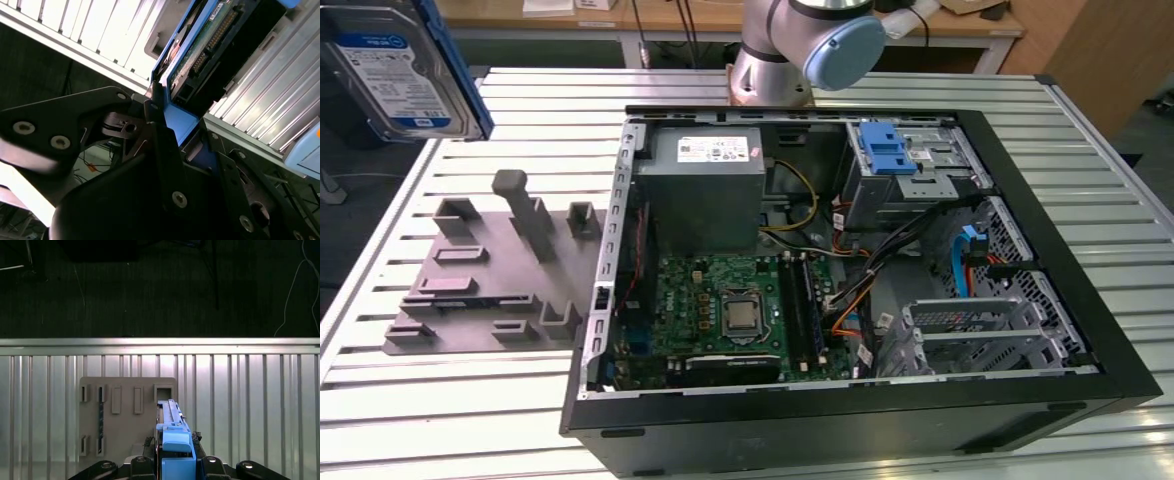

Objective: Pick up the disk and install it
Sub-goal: 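Pick up the disk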

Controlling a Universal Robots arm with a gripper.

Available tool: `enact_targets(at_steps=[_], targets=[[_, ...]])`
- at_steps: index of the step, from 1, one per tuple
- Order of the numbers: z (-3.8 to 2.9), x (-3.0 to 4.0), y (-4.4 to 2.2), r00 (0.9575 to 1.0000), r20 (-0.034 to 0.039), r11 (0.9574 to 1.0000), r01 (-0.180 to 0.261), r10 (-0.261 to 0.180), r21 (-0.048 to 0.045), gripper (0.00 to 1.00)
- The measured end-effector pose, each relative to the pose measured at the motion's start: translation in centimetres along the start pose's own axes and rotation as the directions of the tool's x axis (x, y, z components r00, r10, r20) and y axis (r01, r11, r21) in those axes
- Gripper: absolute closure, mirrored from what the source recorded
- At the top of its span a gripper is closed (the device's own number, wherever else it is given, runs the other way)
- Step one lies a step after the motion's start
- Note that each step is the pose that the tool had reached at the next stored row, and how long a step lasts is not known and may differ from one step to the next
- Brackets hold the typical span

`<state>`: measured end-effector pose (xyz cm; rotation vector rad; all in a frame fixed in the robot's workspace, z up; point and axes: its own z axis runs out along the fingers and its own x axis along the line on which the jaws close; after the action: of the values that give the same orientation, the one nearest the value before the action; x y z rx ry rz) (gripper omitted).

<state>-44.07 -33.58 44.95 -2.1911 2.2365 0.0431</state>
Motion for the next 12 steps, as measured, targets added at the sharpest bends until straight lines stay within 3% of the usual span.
enact_targets(at_steps=[12], targets=[[-0.9,-0.03,0.01,1.0,0.0,1.0,0.0,0.0,0.0,0.63]])
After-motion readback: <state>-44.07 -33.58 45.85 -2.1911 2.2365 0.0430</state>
